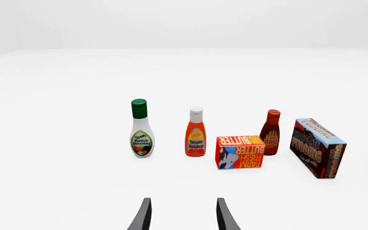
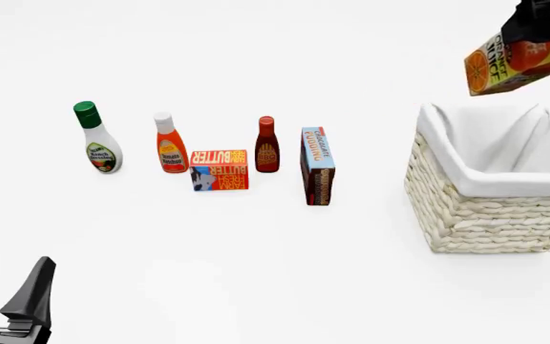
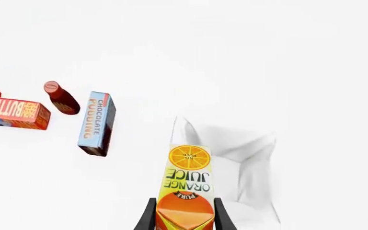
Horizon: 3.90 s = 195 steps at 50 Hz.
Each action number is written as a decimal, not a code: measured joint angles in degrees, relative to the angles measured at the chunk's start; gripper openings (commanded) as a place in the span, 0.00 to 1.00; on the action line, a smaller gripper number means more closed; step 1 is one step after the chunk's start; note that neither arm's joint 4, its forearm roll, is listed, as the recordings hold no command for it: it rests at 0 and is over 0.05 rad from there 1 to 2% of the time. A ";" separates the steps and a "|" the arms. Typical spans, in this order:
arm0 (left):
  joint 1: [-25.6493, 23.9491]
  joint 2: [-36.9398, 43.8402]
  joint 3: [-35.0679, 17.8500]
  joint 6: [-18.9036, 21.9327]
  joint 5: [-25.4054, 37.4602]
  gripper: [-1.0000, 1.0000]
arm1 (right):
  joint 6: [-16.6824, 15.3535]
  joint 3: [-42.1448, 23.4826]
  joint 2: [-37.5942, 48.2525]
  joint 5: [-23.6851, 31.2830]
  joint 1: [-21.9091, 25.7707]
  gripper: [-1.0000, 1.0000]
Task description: Pick the orange juice and place it in the basket.
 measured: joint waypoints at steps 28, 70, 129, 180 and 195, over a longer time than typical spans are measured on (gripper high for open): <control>0.00 0.00 0.00 0.00 0.00 1.00 | 0.57 1.37 0.63 0.00 -3.50 0.00; 0.00 0.00 0.00 0.00 0.00 1.00 | 2.22 4.19 2.14 0.00 -8.23 0.00; 0.00 0.00 0.00 0.00 0.00 1.00 | 6.48 1.24 10.60 0.00 -9.80 0.00; 0.00 0.00 0.00 0.00 0.00 1.00 | 7.58 0.23 16.15 0.00 -12.07 0.00; 0.00 0.00 0.00 0.00 0.00 1.00 | 7.31 -0.16 17.97 0.00 -12.53 0.00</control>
